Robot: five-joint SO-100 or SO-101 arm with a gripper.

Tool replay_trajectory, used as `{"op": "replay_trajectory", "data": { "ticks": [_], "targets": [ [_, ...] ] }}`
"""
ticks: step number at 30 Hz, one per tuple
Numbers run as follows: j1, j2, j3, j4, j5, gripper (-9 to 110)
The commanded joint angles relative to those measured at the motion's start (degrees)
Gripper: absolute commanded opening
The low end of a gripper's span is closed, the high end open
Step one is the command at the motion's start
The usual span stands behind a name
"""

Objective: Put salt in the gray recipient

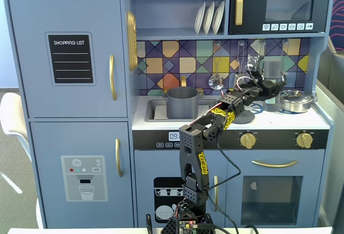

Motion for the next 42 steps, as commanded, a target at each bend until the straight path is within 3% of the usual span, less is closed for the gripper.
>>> {"op": "replay_trajectory", "data": {
  "ticks": [1,14,42],
  "targets": [
    [0.1,4.9,1.7,-4.4,0.3,0],
    [-1.7,0.3,4.9,-12.7,2.6,0],
    [-1.3,-6.2,7.1,-15.9,2.8,0]
  ]
}}
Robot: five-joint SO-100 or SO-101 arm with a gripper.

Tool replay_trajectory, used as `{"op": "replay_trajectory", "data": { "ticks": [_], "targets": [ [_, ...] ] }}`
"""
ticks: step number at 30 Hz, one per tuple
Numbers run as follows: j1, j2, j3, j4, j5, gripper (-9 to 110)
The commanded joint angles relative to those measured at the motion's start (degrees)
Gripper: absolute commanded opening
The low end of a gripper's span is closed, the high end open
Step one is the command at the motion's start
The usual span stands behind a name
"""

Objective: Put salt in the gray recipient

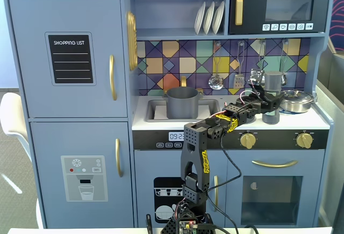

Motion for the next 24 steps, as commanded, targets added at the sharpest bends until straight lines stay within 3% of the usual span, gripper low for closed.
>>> {"op": "replay_trajectory", "data": {
  "ticks": [1,10,14,17,24],
  "targets": [
    [0.4,1.2,-0.2,-1.5,-0.2,0],
    [1.3,1.6,0.9,-0.5,-1.2,2],
    [2.3,2.7,2.1,-0.5,-0.9,23],
    [3.4,4.3,3.5,-1.5,1.8,54],
    [4.7,12.0,7.3,0.4,-1.8,62]
  ]
}}
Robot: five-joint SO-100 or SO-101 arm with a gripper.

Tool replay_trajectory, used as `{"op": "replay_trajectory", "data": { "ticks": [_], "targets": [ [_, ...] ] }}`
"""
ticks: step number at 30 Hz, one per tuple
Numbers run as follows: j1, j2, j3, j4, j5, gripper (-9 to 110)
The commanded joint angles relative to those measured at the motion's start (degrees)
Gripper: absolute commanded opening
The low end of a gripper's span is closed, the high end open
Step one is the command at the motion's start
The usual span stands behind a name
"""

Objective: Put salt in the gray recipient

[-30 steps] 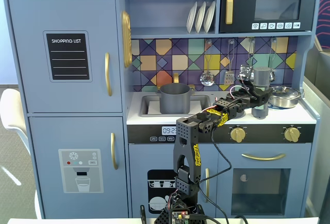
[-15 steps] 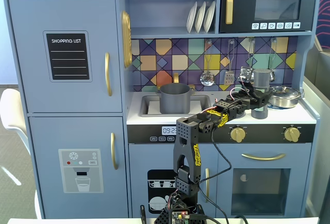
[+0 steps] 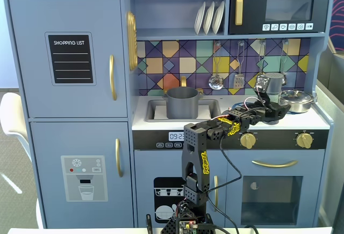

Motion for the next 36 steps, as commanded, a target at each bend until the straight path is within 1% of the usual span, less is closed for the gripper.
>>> {"op": "replay_trajectory", "data": {
  "ticks": [1,3,6,7,9,10,13,15,18,22,25,28,34,36],
  "targets": [
    [0.6,11.6,1.1,3.4,-0.7,62],
    [0.0,19.9,4.5,11.6,0.4,60],
    [-2.8,35.6,10.3,31.8,0.9,47],
    [-4.7,41.2,12.4,39.6,-0.4,36],
    [-9.7,52.6,17.2,54.2,-4.3,6],
    [-13.4,57.9,19.5,60.4,-4.9,0],
    [-25.8,70.7,26.8,72.7,-3.8,0],
    [-33.4,76.2,33.3,78.0,-8.5,0],
    [-40.1,80.9,44.9,79.2,-9.6,0],
    [-44.1,83.1,59.1,74.0,-4.0,0],
    [-46.4,84.8,67.4,71.1,-4.0,0],
    [-49.6,88.0,73.7,70.9,-3.3,0],
    [-52.4,89.2,78.8,74.5,-2.5,0],
    [-52.5,89.2,79.6,76.0,-4.2,0]
  ]
}}
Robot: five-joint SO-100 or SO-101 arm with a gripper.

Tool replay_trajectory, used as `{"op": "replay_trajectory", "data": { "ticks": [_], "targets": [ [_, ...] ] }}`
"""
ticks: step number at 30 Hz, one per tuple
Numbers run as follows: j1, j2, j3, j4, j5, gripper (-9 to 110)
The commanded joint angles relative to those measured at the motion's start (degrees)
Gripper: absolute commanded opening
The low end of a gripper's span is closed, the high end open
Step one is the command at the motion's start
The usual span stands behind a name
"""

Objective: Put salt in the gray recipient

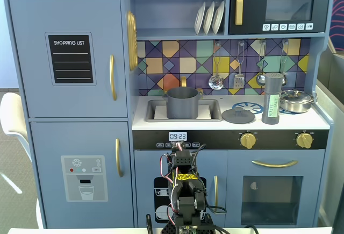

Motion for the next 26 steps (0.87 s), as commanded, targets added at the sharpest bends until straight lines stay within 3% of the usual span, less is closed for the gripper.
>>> {"op": "replay_trajectory", "data": {
  "ticks": [1,26],
  "targets": [
    [-1.0,0.7,0.4,2.7,-0.6,0],
    [-0.4,0.7,0.4,3.9,1.6,6]
  ]
}}
